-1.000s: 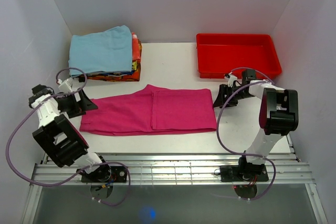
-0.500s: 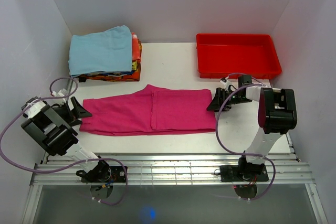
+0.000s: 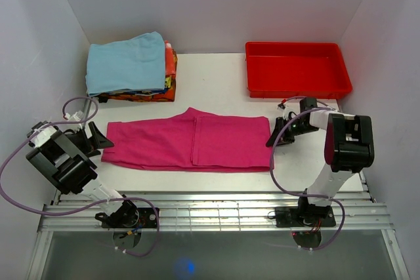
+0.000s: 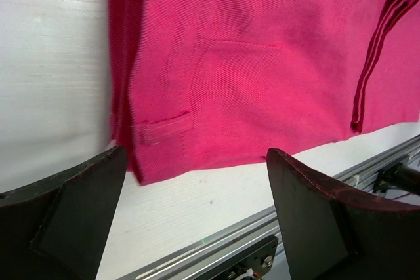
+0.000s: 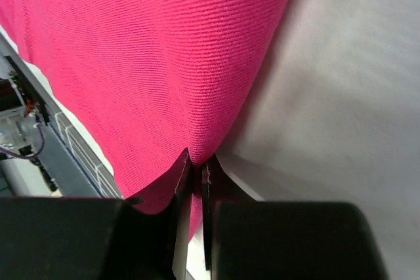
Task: Fold and stack the trousers
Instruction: Fold the trousers
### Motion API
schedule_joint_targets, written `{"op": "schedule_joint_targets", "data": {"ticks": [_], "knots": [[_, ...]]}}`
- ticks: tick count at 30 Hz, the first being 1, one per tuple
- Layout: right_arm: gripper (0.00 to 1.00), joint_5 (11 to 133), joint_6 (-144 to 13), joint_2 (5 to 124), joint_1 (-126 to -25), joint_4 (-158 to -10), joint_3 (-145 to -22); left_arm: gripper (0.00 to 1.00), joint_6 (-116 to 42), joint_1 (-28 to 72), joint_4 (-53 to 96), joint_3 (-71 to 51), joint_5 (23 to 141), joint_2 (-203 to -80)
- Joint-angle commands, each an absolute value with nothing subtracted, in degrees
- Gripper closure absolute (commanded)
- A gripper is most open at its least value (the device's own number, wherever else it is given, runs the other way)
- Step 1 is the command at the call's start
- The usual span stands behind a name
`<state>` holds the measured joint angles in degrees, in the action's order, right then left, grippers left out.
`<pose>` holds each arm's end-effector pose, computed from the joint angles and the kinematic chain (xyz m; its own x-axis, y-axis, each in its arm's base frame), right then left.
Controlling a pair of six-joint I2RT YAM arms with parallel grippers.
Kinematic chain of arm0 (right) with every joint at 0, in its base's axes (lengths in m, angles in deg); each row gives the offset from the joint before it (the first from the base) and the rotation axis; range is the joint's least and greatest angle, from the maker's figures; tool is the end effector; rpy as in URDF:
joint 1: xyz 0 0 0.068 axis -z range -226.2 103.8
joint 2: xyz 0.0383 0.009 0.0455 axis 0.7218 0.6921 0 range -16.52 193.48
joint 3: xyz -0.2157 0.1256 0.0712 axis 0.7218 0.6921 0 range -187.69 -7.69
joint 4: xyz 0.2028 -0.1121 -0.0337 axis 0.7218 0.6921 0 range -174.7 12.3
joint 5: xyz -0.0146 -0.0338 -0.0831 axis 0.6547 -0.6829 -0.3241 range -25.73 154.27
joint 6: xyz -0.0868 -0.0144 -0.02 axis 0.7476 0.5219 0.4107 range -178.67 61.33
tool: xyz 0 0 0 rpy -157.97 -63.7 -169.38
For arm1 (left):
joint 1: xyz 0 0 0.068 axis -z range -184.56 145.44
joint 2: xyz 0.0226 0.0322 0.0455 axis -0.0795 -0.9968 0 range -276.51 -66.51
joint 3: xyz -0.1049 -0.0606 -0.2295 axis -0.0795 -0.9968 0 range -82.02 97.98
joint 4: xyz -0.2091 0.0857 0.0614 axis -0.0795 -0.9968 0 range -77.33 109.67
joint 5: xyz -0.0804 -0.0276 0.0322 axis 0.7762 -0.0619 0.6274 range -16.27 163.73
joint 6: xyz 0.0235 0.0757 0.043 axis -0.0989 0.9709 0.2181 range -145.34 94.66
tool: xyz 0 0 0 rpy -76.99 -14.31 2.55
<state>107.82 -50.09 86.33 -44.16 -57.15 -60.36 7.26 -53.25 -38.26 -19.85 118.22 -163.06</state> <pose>0.2898 0.0452 0.1009 -0.9476 -0.0743 -0.3107 -0.2649 0.7265 0.6341 0.2107 0.1543 0.1585 -0.8544 -0.3900 -0.3433 -0.1118 0.7832 -0.6116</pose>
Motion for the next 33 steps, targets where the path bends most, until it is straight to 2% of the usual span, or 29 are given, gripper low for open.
{"op": "schedule_joint_targets", "data": {"ticks": [1, 6, 10, 16, 20, 21, 23, 28, 33], "knots": [[0.92, 101.97, -43.31, 78.26, -40.94, -48.33, -62.53, 0.02, 16.12, -53.69, -40.70, -19.44, 119.43, -162.49], [0.92, 99.34, -37.85, 71.82, -35.76, -40.15, -67.19, 0.02, 26.60, -53.69, -45.37, -21.72, 121.80, -160.12], [0.92, 100.03, -34.42, 69.97, -31.71, -33.21, -72.19, 0.14, 28.45, -52.73, -46.42, -21.90, 126.27, -160.11], [0.92, 108.73, -36.25, 67.86, -31.00, -27.83, -77.03, 0.19, 24.15, -44.83, -42.92, -24.27, 129.10, -160.99], [0.92, 115.14, -42.57, 67.07, -33.37, -30.73, -77.92, 0.24, 16.07, -38.07, -36.07, -25.34, 130.59, -162.30], [0.92, 116.03, -46.50, 66.72, -34.50, -33.69, -77.83, 0.28, 13.88, -37.53, -35.36, -24.98, 131.12, -162.92], [0.92, 116.65, -52.58, 64.61, -35.91, -39.06, -76.26, 0.31, 11.24, -36.82, -33.34, -24.19, 133.31, -164.84], [0.92, 111.83, -66.47, 61.71, -45.14, -52.77, -74.93, 0.42, 5.69, -35.24, -30.26, -23.31, 133.41, -168.98], [0.92, 107.69, -68.69, 64.60, -52.34, -55.17, -77.20, 0.48, 3.05, -31.55, -27.09, -23.31, 132.45, -172.06]]}}
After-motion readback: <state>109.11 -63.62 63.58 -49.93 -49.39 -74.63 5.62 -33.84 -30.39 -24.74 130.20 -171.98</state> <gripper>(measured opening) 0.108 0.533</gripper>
